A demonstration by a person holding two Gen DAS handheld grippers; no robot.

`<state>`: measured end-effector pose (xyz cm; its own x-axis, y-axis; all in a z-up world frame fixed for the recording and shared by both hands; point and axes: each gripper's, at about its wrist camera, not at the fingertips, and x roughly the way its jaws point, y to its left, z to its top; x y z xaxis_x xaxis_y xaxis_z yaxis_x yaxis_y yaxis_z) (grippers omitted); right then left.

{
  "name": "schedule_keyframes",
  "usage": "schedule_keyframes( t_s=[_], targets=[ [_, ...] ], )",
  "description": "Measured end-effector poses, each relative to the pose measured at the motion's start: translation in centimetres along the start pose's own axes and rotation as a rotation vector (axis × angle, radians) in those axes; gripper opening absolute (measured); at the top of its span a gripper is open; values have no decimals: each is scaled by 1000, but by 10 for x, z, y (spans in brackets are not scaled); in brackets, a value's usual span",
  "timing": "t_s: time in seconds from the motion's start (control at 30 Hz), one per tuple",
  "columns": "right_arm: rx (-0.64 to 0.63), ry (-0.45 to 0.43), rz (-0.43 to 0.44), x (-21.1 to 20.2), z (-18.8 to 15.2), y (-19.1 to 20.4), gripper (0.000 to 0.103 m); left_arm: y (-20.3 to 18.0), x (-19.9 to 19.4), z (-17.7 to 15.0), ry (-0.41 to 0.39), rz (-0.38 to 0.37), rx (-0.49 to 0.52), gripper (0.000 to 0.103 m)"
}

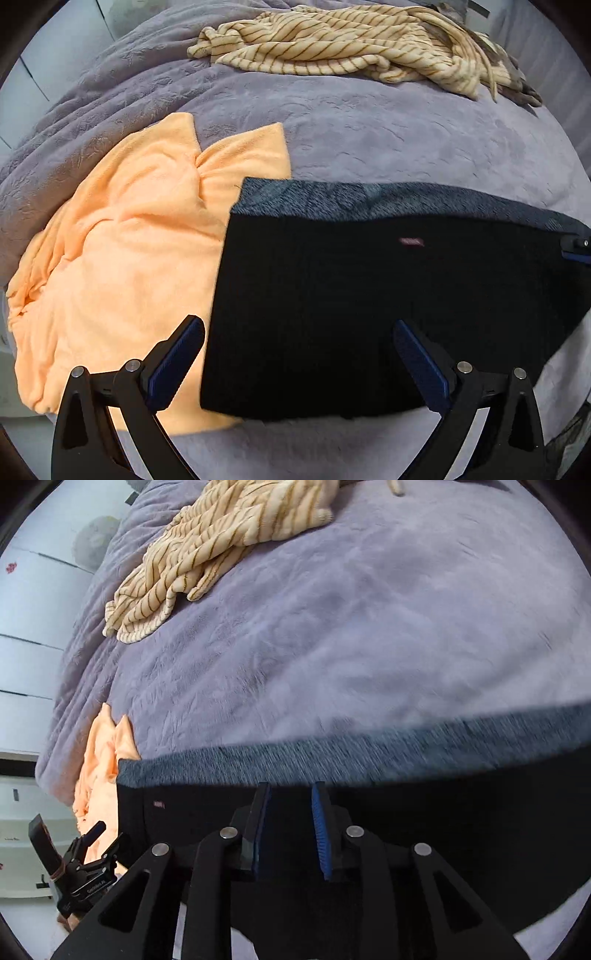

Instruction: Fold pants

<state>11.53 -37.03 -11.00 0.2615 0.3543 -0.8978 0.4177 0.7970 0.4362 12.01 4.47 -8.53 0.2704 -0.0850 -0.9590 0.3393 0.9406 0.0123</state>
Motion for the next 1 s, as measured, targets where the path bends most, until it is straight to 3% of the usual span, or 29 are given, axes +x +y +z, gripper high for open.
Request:
schedule_keyframes(
  t_s=[0.1,0.23,0.4,0.5,0.63,0.73,0.8,0.9,1.0],
  targets=[
    [120,16,26,-28,-52,-37,31,-57,-2,5,41,-55,48,103],
    [309,20,49,-56,-129,-79,31,-117,-10,-12,123,-141,138,103],
    [425,-12,66,-79,-184,-104,31,-190,-33,-28,134,-170,285,103],
    [433,-43,98,-94,-189,-119,31,-228,-41,-29,134,-180,294,103],
    [365,-67,112,-114,-170,-137,34,-275,-33,-12,138,-154,248,103],
    [305,-80,105,-130,-157,-155,38,-317,-11,11,94,-111,196,103],
    [286,-74,111,-142,-152,-174,39,-335,14,24,121,-100,162,103],
    [272,-35,117,-153,-151,-205,39,-364,51,14,254,-68,125,103],
    [266,3,121,-165,-154,-235,39,-372,36,-1,188,24,68,103]
  ],
)
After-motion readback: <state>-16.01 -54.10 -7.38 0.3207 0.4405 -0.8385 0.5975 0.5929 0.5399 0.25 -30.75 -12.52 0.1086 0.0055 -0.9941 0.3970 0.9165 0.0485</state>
